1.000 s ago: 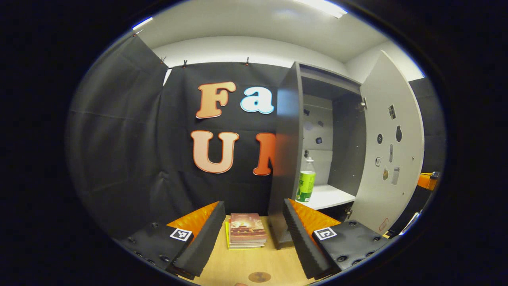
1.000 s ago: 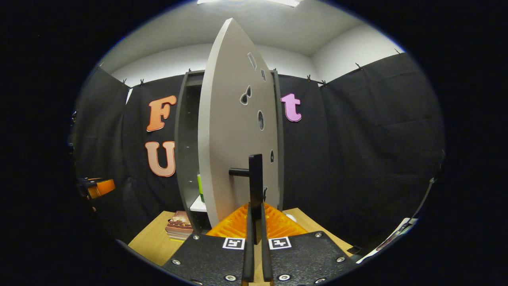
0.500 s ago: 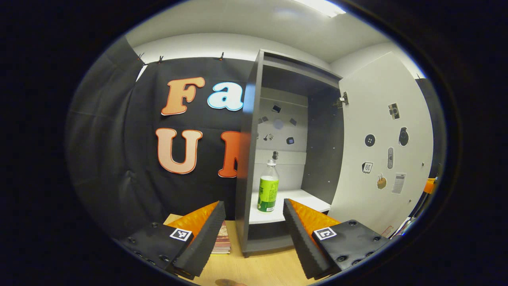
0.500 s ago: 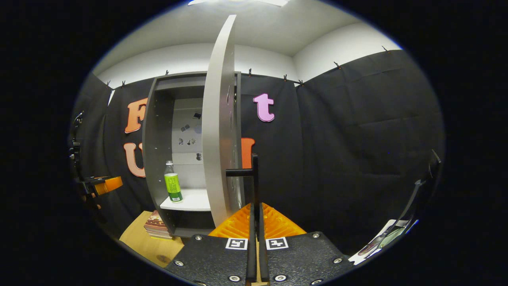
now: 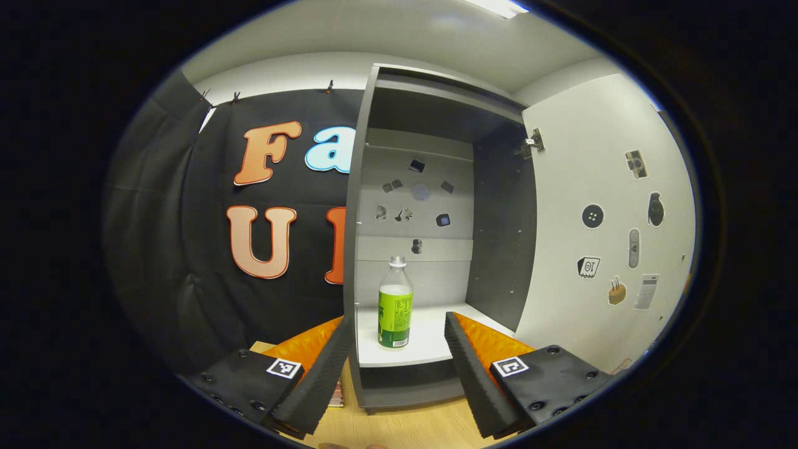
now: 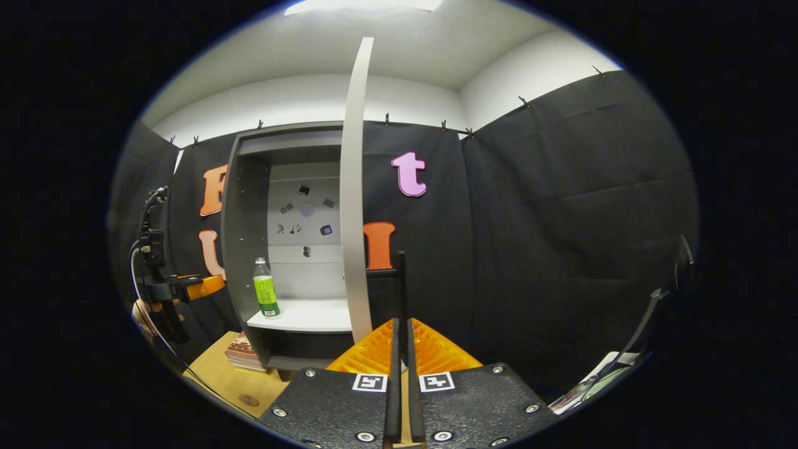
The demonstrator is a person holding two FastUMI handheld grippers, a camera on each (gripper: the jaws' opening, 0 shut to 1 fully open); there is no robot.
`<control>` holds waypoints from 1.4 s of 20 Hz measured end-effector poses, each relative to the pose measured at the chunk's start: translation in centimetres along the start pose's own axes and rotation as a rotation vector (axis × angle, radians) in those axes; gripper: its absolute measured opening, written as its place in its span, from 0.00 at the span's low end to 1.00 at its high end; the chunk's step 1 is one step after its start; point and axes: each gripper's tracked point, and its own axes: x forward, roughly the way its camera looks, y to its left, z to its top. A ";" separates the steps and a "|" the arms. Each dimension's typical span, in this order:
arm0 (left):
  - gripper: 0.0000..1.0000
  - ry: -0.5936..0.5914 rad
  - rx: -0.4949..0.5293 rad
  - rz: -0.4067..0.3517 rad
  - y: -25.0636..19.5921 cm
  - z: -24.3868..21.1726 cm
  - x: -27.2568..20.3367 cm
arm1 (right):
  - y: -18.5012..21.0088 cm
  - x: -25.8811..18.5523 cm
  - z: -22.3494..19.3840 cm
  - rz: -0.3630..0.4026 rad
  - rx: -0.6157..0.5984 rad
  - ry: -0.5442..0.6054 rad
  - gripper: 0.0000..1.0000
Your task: Open the cabinet door with the right hand, grasp the bottle in the cabinet with the left hand and place it on the coaster, then close the cabinet door with the right hand.
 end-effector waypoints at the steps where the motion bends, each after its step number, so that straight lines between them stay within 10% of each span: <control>1: 0.98 -0.001 0.000 0.004 -0.3 -0.1 0.7 | -1.0 0.1 0.0 -0.011 0.001 0.000 0.04; 9: 0.99 0.004 -0.002 0.039 -1.2 -1.2 7.1 | -4.5 2.1 -0.4 -0.051 -0.011 0.003 0.10; 15: 0.96 0.018 0.020 0.089 -0.7 -2.4 11.3 | -6.9 3.7 0.0 -0.095 -0.013 -0.008 0.31; 22: 0.96 0.033 0.071 0.121 0.1 -3.6 16.4 | -8.4 5.2 -1.2 -0.130 0.001 0.011 0.88; 28: 0.95 0.064 0.078 0.173 1.0 -4.8 18.9 | -8.8 4.9 -1.3 -0.171 0.017 0.024 0.93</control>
